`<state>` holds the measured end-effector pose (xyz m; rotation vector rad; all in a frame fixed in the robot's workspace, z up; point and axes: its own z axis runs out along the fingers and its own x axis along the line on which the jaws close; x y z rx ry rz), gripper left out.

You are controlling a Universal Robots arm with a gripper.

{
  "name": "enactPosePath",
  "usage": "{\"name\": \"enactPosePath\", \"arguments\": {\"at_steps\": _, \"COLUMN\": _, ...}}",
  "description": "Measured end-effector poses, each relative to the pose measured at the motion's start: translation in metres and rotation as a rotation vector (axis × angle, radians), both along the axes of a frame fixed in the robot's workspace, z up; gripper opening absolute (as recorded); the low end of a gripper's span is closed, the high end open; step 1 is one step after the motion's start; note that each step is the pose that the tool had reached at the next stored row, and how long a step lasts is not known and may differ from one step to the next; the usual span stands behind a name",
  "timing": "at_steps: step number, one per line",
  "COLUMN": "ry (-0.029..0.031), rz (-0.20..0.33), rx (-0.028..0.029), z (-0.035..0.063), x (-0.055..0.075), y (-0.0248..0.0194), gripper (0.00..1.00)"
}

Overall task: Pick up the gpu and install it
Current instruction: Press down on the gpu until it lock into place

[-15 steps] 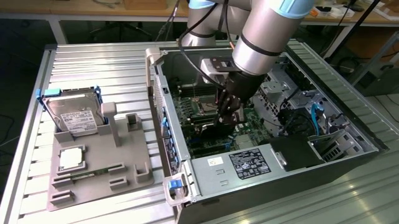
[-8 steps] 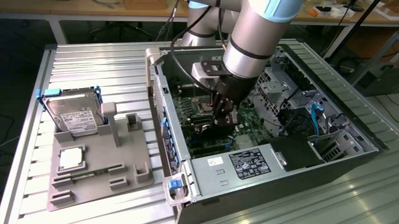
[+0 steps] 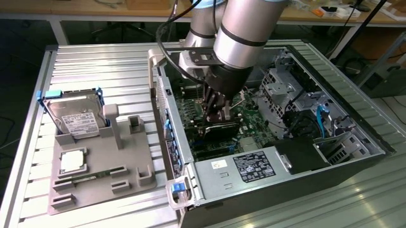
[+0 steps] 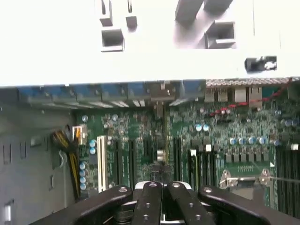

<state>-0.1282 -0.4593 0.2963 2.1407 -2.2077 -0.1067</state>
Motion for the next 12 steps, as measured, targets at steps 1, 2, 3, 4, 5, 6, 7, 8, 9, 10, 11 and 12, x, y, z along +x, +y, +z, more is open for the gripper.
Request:
{"name": "enactPosePath", "arguments": {"at_steps": 1, "ry": -0.0002, "rz": 0.0, "rx": 0.0002, "z": 0.0005, "x": -0.004, "y": 0.0, "gripper": 0.11}}
{"name": "enactPosePath", "arguments": {"at_steps": 2, "ry": 0.0, "rz": 0.0, "rx": 0.0, "z": 0.0014, "x": -0.007, "y": 0.0, "gripper": 0.11}}
{"name": "enactPosePath", "arguments": {"at_steps": 3, "ry": -0.0002, "rz": 0.0, "rx": 0.0, "z": 0.0018, "x": -0.01, "y": 0.0, "gripper": 0.11}}
{"name": "enactPosePath", "arguments": {"at_steps": 4, "ry": -0.0004, "rz": 0.0, "rx": 0.0, "z": 0.0017, "x": -0.011, "y": 0.0001, "gripper": 0.11}}
{"name": "enactPosePath", "arguments": {"at_steps": 5, "ry": -0.0004, "rz": 0.0, "rx": 0.0, "z": 0.0017, "x": -0.011, "y": 0.0, "gripper": 0.11}}
{"name": "enactPosePath", "arguments": {"at_steps": 6, "ry": -0.0004, "rz": 0.0, "rx": 0.0, "z": 0.0018, "x": -0.011, "y": 0.0, "gripper": 0.11}}
{"name": "enactPosePath", "arguments": {"at_steps": 7, "ry": -0.0004, "rz": 0.0, "rx": 0.0, "z": 0.0018, "x": -0.011, "y": 0.0, "gripper": 0.11}}
{"name": "enactPosePath", "arguments": {"at_steps": 8, "ry": -0.0004, "rz": 0.0, "rx": 0.0, "z": 0.0018, "x": -0.012, "y": 0.0, "gripper": 0.11}}
{"name": "enactPosePath", "arguments": {"at_steps": 9, "ry": -0.0003, "rz": 0.0, "rx": -0.0001, "z": 0.0023, "x": -0.013, "y": 0.0, "gripper": 0.11}}
{"name": "enactPosePath", "arguments": {"at_steps": 10, "ry": -0.0004, "rz": 0.0, "rx": 0.0001, "z": 0.0031, "x": -0.016, "y": 0.0, "gripper": 0.11}}
{"name": "enactPosePath", "arguments": {"at_steps": 11, "ry": -0.0004, "rz": 0.0, "rx": 0.0001, "z": 0.0041, "x": -0.02, "y": 0.0, "gripper": 0.11}}
{"name": "enactPosePath", "arguments": {"at_steps": 12, "ry": -0.0003, "rz": 0.0, "rx": 0.0, "z": 0.0056, "x": -0.025, "y": 0.0, "gripper": 0.11}}
